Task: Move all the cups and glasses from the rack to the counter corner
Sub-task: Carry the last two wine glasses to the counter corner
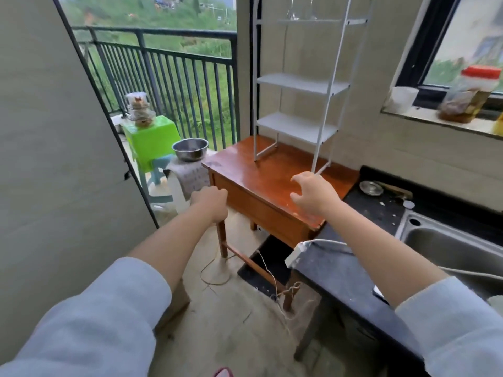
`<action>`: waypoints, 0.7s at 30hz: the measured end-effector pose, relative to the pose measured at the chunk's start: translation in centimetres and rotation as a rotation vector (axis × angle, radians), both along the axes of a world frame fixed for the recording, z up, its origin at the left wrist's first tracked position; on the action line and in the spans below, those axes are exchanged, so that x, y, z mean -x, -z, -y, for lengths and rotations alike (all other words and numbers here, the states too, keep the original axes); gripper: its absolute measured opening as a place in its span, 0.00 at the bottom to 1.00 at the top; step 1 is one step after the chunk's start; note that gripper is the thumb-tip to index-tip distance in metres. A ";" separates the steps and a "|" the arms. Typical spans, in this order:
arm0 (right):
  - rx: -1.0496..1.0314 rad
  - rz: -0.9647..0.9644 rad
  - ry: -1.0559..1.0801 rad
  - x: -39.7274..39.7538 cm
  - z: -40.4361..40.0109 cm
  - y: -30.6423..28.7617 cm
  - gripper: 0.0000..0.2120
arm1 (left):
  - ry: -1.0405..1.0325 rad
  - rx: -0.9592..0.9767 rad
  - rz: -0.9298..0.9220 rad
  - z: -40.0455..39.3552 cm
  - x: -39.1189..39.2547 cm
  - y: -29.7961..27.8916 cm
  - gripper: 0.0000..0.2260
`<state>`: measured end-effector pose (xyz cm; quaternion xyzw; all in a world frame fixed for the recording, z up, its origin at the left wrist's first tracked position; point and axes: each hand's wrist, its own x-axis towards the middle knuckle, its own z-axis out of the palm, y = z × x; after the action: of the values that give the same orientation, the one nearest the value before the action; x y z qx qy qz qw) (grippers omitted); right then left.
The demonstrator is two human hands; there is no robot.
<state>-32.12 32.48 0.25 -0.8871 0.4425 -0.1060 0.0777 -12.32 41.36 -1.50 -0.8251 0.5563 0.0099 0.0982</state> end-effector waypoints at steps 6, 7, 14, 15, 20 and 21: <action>0.077 0.112 0.108 -8.6 8.7 -5.6 0.21 | 0.132 0.072 -0.009 9.2 -9.3 -4.3 0.18; 0.093 0.161 0.136 -9.5 9.9 -6.4 0.21 | 0.156 0.092 0.003 10.8 -10.6 -5.1 0.17; 0.358 0.394 0.267 -11.6 15.7 -11.8 0.16 | 0.301 0.342 -0.062 20.8 -13.8 -10.2 0.14; 0.404 0.406 0.273 -11.9 16.9 -12.7 0.15 | 0.328 0.385 -0.066 22.4 -13.9 -11.1 0.14; 0.509 0.489 0.333 -13.7 23.1 -17.7 0.15 | 0.448 0.591 -0.081 29.8 -13.7 -16.4 0.15; 0.508 0.507 0.352 -14.2 24.3 -18.6 0.15 | 0.466 0.613 -0.080 31.1 -13.6 -17.4 0.15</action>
<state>-17.93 8.17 18.83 -0.7345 0.5141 -0.4393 -0.0568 1.26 10.24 15.92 -0.6666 0.7094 -0.1471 -0.1753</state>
